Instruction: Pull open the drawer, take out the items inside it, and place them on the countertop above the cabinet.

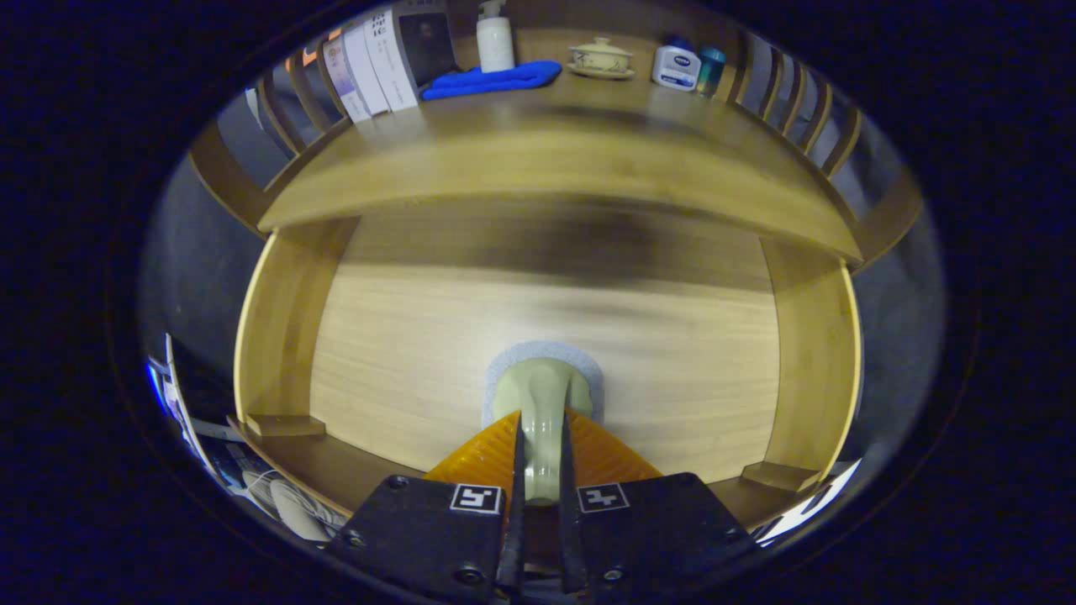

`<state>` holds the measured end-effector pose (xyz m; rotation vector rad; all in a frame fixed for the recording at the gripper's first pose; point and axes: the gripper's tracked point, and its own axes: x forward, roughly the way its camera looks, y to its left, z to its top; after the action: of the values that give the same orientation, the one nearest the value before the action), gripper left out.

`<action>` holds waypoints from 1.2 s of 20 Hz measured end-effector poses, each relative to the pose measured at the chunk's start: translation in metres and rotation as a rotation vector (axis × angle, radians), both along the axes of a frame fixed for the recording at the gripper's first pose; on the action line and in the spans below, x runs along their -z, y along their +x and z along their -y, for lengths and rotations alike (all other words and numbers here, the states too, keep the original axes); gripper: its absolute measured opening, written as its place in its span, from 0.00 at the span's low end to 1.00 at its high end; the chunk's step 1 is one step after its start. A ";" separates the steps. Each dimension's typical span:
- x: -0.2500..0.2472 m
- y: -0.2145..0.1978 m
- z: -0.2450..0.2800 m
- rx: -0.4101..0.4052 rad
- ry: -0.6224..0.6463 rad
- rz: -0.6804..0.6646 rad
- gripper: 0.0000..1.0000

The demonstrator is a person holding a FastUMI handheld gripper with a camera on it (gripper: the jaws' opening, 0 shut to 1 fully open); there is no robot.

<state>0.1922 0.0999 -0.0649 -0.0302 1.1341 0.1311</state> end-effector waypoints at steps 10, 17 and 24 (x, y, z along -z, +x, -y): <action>-0.102 0.043 0.012 0.034 0.033 0.166 0.20; -0.146 0.104 0.007 0.078 0.061 0.229 0.20; -0.150 0.175 -0.003 0.094 0.064 0.209 0.20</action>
<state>0.3668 0.1027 0.0852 0.0647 0.9206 0.0782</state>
